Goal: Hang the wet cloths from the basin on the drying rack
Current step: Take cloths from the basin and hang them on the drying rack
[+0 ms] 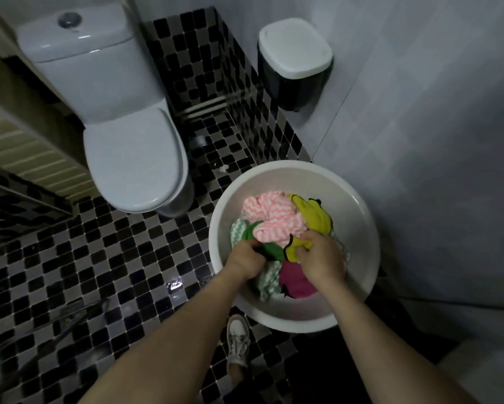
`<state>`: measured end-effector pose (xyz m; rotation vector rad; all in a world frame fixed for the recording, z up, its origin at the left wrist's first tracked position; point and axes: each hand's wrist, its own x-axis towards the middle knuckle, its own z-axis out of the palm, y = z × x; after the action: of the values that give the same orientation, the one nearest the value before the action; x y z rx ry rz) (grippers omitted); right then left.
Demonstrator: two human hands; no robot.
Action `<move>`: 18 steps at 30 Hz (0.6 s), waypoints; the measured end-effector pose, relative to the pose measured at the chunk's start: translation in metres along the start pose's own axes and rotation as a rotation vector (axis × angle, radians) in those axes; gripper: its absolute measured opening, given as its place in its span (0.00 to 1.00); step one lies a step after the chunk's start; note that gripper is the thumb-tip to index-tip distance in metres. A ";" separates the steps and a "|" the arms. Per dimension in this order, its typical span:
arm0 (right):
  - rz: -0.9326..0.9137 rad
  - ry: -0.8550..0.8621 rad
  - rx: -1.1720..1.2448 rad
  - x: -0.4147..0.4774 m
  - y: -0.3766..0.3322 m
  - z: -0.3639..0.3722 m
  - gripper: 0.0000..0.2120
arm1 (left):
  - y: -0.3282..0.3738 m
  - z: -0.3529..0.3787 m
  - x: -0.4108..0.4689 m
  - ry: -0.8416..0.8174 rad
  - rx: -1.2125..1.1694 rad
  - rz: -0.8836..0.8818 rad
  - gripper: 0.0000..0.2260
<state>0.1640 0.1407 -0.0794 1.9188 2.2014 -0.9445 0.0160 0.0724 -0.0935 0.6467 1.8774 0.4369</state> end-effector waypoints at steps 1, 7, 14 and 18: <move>-0.014 0.026 0.019 -0.002 -0.003 -0.007 0.16 | -0.001 0.001 0.000 0.009 -0.062 -0.021 0.15; -0.242 0.284 0.214 -0.004 -0.022 -0.065 0.09 | 0.025 -0.022 -0.031 0.220 -0.578 0.194 0.08; -0.243 0.151 0.436 -0.017 -0.036 -0.086 0.15 | 0.035 -0.036 -0.038 0.337 -0.034 0.452 0.13; -0.231 0.100 0.486 -0.023 -0.031 -0.074 0.15 | 0.016 -0.009 -0.043 0.049 0.803 0.248 0.11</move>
<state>0.1654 0.1556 0.0030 1.9447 2.4649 -1.5798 0.0243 0.0584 -0.0502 1.4151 2.0043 -0.1814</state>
